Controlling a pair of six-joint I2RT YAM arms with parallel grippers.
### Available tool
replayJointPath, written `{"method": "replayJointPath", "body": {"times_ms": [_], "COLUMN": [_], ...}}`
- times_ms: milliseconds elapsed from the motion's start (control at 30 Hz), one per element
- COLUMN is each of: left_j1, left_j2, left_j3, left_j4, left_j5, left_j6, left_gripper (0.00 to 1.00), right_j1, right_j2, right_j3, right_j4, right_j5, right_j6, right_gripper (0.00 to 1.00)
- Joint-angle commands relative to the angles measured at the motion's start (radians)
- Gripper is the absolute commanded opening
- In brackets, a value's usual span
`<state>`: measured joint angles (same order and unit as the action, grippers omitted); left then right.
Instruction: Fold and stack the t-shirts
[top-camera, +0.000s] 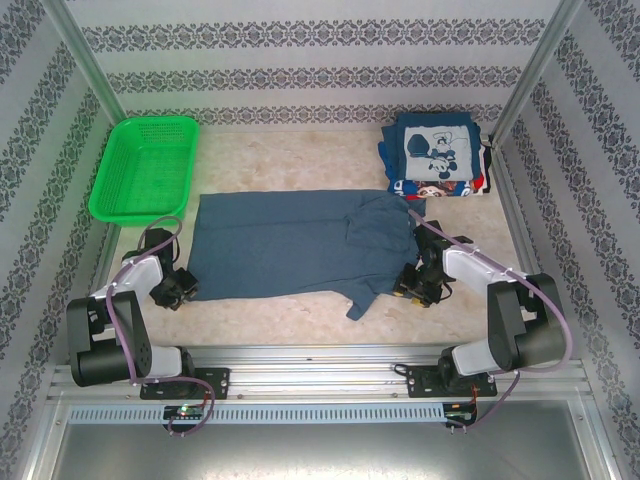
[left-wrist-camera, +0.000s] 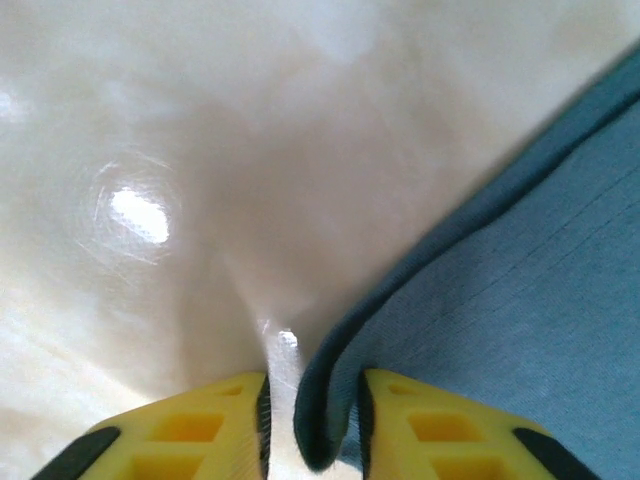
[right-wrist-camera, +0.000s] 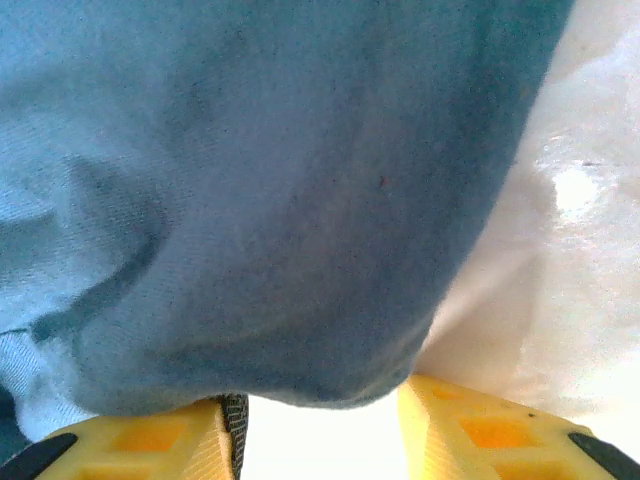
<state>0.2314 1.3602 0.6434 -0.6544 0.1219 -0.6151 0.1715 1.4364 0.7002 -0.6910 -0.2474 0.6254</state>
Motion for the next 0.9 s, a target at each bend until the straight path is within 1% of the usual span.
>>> {"method": "replayJointPath", "body": {"times_ms": [0,100,267,433,533,667,800,867], "left_j1": [-0.006,-0.006,-0.004,-0.005,-0.004,-0.004,-0.005,-0.006], "left_j2": [0.056,0.055,0.021,0.024,0.003,-0.006,-0.014,-0.016], "left_j3": [0.013,0.005,0.003,0.031,0.031,0.034,0.038,0.042], "left_j4": [0.255,0.242,0.225,0.215,0.219,0.214,0.212,0.204], "left_j5": [0.15,0.145,0.13,0.147,0.158,0.179,0.199,0.197], "left_j6": [0.027,0.031,0.029,0.025,0.018,0.022,0.027,0.033], "left_gripper": [0.23,0.19,0.09,0.03,0.02,0.02,0.02,0.02], "right_j1": [-0.011,-0.011,-0.01,-0.003,-0.002,0.0,-0.002,-0.002], "right_j2": [0.021,0.033,0.047,0.021,-0.005,0.022,0.1,0.131], "right_j3": [0.021,0.028,0.042,0.044,0.02,0.05,0.106,0.136], "right_j4": [0.013,0.014,0.013,-0.045,-0.018,0.022,0.045,0.041], "right_j5": [0.023,0.025,0.019,0.036,0.055,0.069,0.077,0.084], "right_j6": [0.008,0.008,0.001,0.013,0.027,0.03,0.006,0.0], "right_gripper": [0.46,0.45,0.45,0.46,0.48,0.48,0.41,0.28]}}
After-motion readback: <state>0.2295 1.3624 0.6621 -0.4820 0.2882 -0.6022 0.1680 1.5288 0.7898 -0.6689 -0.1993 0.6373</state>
